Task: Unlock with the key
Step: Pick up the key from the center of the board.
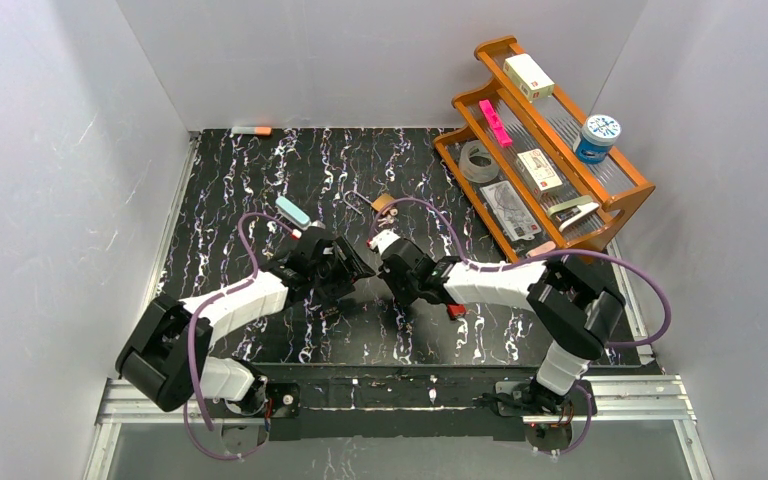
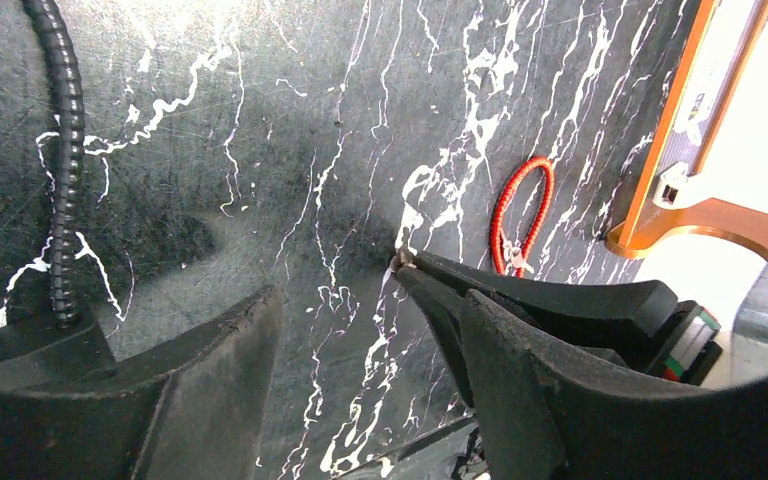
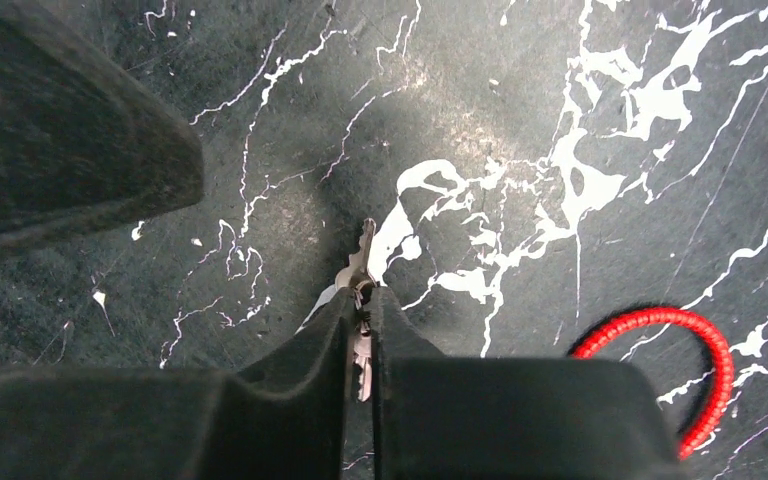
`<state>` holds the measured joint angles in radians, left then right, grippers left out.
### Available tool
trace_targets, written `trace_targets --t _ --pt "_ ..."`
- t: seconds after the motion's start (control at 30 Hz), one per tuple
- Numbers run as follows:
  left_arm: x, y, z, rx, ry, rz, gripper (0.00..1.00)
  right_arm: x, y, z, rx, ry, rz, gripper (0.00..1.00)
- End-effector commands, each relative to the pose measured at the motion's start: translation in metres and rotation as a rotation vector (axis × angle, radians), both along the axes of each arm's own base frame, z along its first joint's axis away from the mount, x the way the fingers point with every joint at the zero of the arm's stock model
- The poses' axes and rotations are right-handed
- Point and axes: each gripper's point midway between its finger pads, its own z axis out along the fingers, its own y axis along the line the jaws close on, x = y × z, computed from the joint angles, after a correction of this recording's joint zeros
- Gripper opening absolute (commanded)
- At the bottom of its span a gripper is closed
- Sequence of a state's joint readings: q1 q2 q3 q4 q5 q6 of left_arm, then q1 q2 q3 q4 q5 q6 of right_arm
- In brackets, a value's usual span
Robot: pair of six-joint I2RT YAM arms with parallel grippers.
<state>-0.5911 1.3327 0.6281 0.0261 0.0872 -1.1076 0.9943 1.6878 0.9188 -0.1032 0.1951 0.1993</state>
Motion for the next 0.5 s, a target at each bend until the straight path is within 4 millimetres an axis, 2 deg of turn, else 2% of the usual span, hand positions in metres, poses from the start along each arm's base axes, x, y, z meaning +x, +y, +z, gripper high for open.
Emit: trace_targets --t 0.0,0.13,0.3,0.47 --pt "-0.003 0.004 -0.005 0.012 0.007 -0.005 0.62 0.005 0.004 -0.001 -0.015 -0.017 0.032 0.12" --pt "-0.004 0.002 -0.006 0.001 0.016 -0.008 0.62 0.013 0.008 0.009 0.023 -0.073 0.018 0.01" --pt "-0.005 -0.005 -0.004 -0.046 0.028 -0.015 0.62 0.017 0.011 0.031 0.125 -0.149 0.017 0.01" --pt "-0.004 -0.011 -0.006 -0.075 0.049 -0.008 0.62 0.012 0.012 0.054 0.235 -0.202 0.034 0.01"
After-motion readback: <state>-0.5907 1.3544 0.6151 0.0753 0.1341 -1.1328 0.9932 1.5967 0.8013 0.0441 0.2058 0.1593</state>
